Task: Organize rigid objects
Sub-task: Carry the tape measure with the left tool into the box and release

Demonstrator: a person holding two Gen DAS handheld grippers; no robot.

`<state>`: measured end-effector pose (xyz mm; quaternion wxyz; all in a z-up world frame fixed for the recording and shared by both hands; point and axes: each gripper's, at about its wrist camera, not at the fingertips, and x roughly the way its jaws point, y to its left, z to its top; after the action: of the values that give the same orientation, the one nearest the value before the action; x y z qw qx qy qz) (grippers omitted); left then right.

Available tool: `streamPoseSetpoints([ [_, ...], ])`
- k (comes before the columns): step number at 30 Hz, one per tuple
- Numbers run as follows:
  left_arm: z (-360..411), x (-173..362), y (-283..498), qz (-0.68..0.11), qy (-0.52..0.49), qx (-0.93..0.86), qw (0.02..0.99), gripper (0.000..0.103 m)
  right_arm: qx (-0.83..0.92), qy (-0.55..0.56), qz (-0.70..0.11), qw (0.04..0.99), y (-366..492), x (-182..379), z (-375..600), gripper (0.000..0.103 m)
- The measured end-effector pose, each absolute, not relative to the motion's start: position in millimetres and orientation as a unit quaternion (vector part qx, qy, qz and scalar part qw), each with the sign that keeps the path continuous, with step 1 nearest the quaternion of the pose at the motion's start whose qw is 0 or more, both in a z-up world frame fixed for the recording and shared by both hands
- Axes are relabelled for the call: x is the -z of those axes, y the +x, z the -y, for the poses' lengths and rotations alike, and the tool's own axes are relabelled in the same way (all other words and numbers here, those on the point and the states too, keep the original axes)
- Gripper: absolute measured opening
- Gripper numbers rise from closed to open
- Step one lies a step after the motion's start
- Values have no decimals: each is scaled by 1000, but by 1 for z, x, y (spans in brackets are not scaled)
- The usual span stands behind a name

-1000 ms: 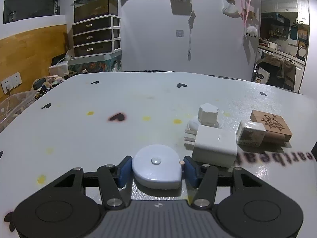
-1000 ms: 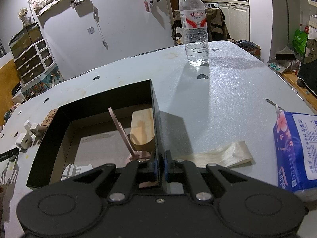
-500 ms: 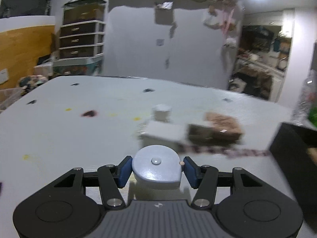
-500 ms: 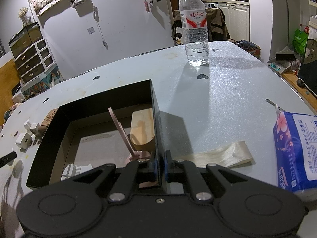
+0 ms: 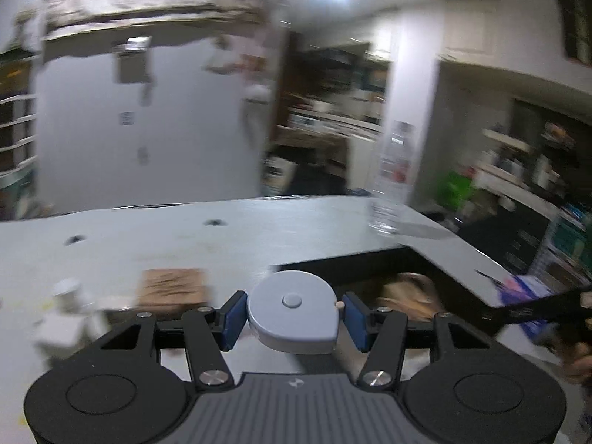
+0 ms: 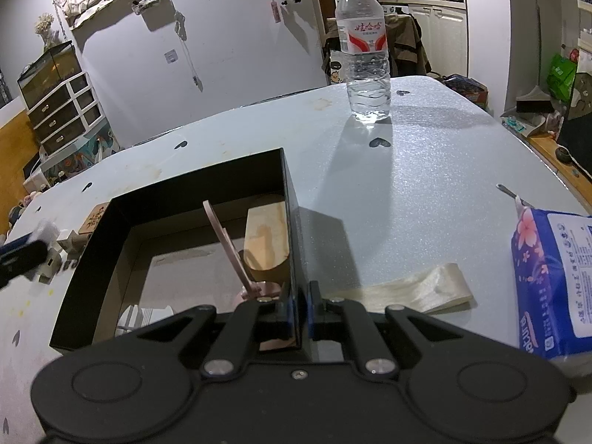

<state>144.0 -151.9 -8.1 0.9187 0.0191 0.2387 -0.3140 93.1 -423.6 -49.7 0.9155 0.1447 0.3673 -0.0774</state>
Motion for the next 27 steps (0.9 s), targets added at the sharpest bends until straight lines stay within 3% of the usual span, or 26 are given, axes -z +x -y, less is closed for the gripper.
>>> streamPoseSetpoints([
  [13,257,35,162,-306,98,404,856,56,76,148,-368,915,94,50,424,8],
  [27,299,53,181,-356,136,416,826,57,76,152,-367,915,93,50,426,8],
])
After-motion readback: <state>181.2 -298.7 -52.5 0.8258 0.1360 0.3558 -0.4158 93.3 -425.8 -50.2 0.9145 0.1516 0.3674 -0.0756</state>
